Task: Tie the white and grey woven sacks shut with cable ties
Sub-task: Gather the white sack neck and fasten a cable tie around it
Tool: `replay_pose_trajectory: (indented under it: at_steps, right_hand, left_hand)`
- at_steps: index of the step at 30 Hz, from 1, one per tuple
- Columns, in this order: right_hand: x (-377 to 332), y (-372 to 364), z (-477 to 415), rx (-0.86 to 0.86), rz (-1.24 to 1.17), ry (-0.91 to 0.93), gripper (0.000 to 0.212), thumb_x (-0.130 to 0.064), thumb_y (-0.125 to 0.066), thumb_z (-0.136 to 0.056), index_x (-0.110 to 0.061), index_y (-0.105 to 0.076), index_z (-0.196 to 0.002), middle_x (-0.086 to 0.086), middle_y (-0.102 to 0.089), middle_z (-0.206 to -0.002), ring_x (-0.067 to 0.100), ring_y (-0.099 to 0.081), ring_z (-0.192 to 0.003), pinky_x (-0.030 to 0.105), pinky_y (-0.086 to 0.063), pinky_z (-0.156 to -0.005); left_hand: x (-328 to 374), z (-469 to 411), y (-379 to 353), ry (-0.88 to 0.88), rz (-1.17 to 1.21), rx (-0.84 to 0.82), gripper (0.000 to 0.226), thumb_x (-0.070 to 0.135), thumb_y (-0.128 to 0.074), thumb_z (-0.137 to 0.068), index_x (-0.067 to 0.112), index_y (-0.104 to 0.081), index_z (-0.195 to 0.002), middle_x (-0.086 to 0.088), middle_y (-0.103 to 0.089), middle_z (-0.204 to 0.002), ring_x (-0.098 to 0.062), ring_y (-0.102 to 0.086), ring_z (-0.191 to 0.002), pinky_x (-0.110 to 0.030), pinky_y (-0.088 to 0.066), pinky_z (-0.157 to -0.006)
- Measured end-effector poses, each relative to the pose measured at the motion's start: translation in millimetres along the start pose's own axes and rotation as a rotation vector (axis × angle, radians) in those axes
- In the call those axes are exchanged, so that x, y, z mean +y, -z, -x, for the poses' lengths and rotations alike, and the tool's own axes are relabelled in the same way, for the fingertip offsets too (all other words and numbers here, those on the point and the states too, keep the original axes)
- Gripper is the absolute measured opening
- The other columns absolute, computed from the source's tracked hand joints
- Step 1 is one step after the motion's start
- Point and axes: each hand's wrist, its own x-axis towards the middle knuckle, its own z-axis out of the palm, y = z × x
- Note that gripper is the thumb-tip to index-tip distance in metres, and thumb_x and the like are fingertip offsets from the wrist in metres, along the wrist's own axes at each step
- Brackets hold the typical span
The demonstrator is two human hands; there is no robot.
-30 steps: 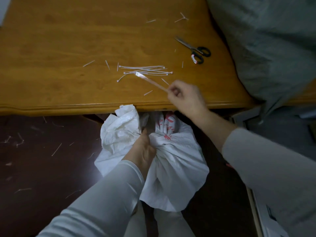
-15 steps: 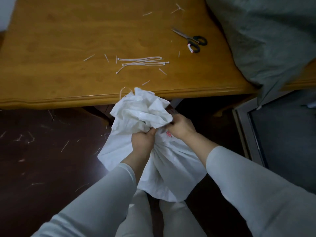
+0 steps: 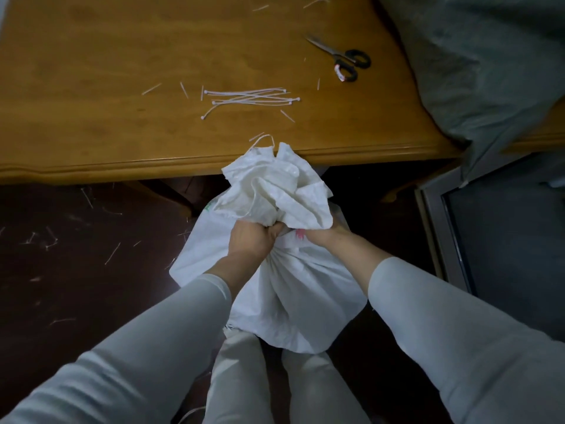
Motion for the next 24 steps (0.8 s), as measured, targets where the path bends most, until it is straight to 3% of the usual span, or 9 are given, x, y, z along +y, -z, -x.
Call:
replay_pose_trajectory:
  at_steps: [3, 5, 8, 9, 11, 13, 18, 22, 24]
  right_hand:
    - [3, -13, -13, 0.122, -0.052, 0.029, 0.018, -0.030, -0.056, -0.088, -0.014, -0.059, -0.095, 0.007, -0.064, -0.090, 0.026, -0.061, -0.090, 0.039, -0.053, -0.081]
    - [3, -16, -16, 0.105, 0.028, 0.047, 0.018, -0.020, -0.055, -0.086, -0.006, -0.065, -0.081, 0.014, -0.069, -0.085, 0.031, -0.066, -0.080, 0.045, -0.057, -0.073]
    - [-5, -19, -10, 0.095, 0.107, 0.073, 0.027, -0.013, -0.049, -0.084, -0.013, -0.057, -0.059, 0.011, -0.068, -0.078, 0.029, -0.068, -0.079, 0.034, -0.056, -0.067]
    - [-8, -23, -10, 0.100, 0.139, 0.067, 0.025, -0.015, -0.049, -0.087, -0.016, -0.061, -0.064, 0.010, -0.067, -0.085, 0.029, -0.067, -0.087, 0.029, -0.050, -0.067]
    - [-14, -28, -9, 0.116, 0.224, 0.059, 0.018, -0.018, -0.049, -0.091, -0.016, -0.067, -0.095, 0.012, -0.063, -0.107, 0.030, -0.061, -0.102, 0.027, -0.042, -0.071]
    - [-19, -34, -6, 0.136, 0.266, 0.060, 0.023, -0.016, -0.049, -0.093, -0.014, -0.062, -0.111, 0.012, -0.061, -0.115, 0.031, -0.058, -0.109, 0.030, -0.044, -0.075]
    - [-32, -53, -4, 0.155, 0.296, 0.060, 0.026, -0.016, -0.049, -0.093, -0.013, -0.057, -0.118, 0.011, -0.059, -0.120, 0.029, -0.058, -0.111, 0.030, -0.038, -0.074]
    - [-34, -65, -4, 0.108, 0.084, -0.099, 0.010, -0.015, -0.053, -0.091, -0.008, -0.056, -0.096, 0.011, -0.063, -0.115, 0.030, -0.058, -0.109, 0.032, -0.045, -0.081]
    - [-32, -65, -13, 0.082, -0.126, -0.221, 0.024, -0.025, -0.063, -0.081, -0.007, -0.065, -0.097, 0.012, -0.067, -0.100, 0.031, -0.063, -0.102, 0.031, -0.048, -0.082]
  left_hand:
    - [4, -1, -3, 0.016, 0.078, 0.057, 0.046, 0.028, -0.061, -0.088, 0.004, -0.053, -0.126, -0.014, -0.058, -0.127, -0.031, -0.050, -0.120, -0.029, -0.039, -0.092]
    - [2, -7, -8, 0.078, 0.166, 0.093, 0.048, 0.027, -0.059, -0.090, 0.004, -0.051, -0.130, -0.013, -0.056, -0.131, -0.029, -0.048, -0.124, -0.027, -0.037, -0.096]
    - [-6, -20, -13, 0.347, 0.365, 0.041, 0.047, 0.032, -0.058, -0.090, 0.001, -0.053, -0.126, -0.015, -0.061, -0.121, -0.029, -0.058, -0.110, -0.029, -0.044, -0.088]
    - [-9, -21, -14, 0.455, 0.448, 0.000, 0.049, 0.034, -0.059, -0.089, -0.001, -0.054, -0.123, -0.014, -0.064, -0.107, -0.027, -0.063, -0.092, -0.030, -0.047, -0.077]
    - [-10, -21, -12, 0.616, 0.595, -0.046, 0.044, 0.037, -0.061, -0.088, 0.003, -0.055, -0.115, -0.007, -0.052, -0.075, -0.016, -0.047, -0.056, -0.020, -0.044, -0.048]
    - [-13, -23, -12, 0.752, 0.657, -0.054, 0.036, 0.040, -0.064, -0.084, 0.010, -0.053, -0.102, -0.002, -0.039, -0.064, -0.013, -0.031, -0.047, -0.010, -0.029, -0.029]
    - [-19, -26, -11, 0.897, 0.860, -0.195, 0.038, 0.036, -0.048, -0.095, 0.014, -0.045, -0.065, 0.003, -0.044, -0.029, -0.013, -0.041, -0.038, -0.016, -0.029, -0.045]
    - [-30, -27, -12, 0.927, 0.968, -0.223, 0.038, 0.028, -0.045, -0.098, 0.008, -0.047, -0.065, -0.004, -0.054, -0.039, -0.015, -0.055, -0.038, -0.019, -0.041, -0.049]
    - [-37, -32, -9, 0.960, 0.923, -0.265, 0.033, 0.026, -0.053, -0.092, 0.011, -0.050, -0.064, 0.000, -0.055, -0.042, -0.013, -0.054, -0.044, -0.019, -0.040, -0.051]
